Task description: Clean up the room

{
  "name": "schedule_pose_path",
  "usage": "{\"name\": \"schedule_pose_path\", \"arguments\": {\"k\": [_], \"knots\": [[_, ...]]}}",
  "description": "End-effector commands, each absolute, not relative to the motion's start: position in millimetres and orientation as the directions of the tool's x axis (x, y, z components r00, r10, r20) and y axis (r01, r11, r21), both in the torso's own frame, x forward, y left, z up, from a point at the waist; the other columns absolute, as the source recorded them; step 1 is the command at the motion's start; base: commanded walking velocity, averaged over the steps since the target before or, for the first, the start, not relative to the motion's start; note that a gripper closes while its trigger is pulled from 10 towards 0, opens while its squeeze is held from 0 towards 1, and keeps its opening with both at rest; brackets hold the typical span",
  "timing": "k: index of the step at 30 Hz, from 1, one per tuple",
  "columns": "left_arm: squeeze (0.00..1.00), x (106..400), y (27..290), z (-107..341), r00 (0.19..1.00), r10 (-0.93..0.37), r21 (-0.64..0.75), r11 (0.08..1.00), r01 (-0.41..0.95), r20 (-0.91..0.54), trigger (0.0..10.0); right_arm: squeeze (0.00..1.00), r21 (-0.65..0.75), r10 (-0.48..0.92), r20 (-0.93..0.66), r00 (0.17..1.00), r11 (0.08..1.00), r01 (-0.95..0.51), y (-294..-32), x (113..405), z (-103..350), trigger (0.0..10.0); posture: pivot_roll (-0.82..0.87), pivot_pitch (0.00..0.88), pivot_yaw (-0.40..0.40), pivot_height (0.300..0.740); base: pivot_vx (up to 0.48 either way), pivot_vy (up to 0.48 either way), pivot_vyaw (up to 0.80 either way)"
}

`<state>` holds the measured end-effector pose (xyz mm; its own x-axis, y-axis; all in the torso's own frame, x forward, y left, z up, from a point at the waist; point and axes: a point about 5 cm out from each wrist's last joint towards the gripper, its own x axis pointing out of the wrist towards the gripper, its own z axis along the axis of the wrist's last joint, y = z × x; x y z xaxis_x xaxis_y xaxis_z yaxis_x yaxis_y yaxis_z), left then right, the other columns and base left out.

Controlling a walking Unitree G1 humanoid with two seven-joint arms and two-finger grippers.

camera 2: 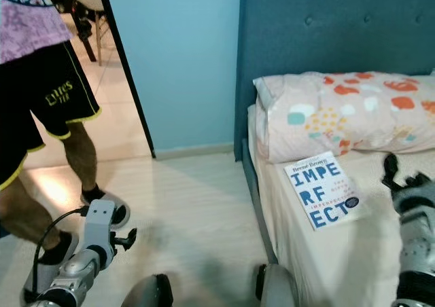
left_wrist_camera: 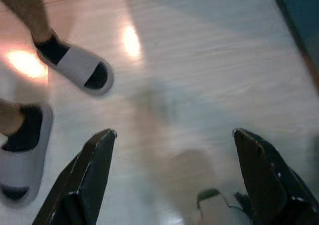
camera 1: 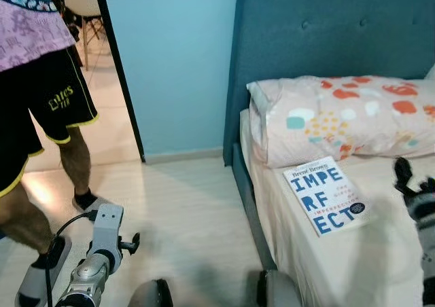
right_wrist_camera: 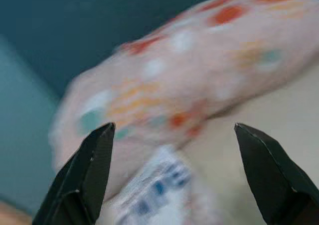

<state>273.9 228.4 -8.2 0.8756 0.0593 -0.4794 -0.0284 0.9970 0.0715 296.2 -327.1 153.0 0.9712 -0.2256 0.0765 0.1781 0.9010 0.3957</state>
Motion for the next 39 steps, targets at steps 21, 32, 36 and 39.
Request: {"name": "schedule_pose_path", "arguments": {"k": [21, 32, 36, 39], "knots": [[0.00, 244.8, 204.5, -43.1, 0.760, 0.090, 0.003, 0.993, -0.115, -0.644, 10.0, 0.00, 0.341, 0.221, -0.401, 0.889, 0.937, -0.079, -203.8, 279.1, 13.9, 10.0, 0.00, 0.000, -0.039, 0.621, -0.056, 0.000, 0.00], [0.00, 215.9, 212.1, -61.5, 0.679, 0.112, 0.053, 0.993, -0.107, -0.726, 10.0, 0.00, 0.300, 0.136, -0.607, 0.783, 0.952, 0.068, -218.6, 235.7, -36.5, 10.0, 0.00, 0.000, -0.043, 0.656, 0.000, 0.000, 0.00], [0.00, 201.8, 215.3, -69.3, 0.639, 0.120, 0.073, 0.992, -0.100, -0.760, 10.0, 0.00, 0.281, 0.112, -0.659, 0.743, 0.954, 0.105, -222.3, 221.2, -48.7, 10.0, 0.00, 0.000, -0.040, 0.676, 0.000, 0.000, 0.00], [0.00, 195.4, 216.5, -72.6, 0.622, 0.123, 0.084, 0.992, -0.091, -0.773, 10.0, 0.00, 0.280, 0.106, -0.678, 0.727, 0.952, 0.122, -222.5, 214.4, -54.0, 10.0, 0.00, 0.000, -0.032, 0.686, 0.000, 0.000, 0.00]]}}
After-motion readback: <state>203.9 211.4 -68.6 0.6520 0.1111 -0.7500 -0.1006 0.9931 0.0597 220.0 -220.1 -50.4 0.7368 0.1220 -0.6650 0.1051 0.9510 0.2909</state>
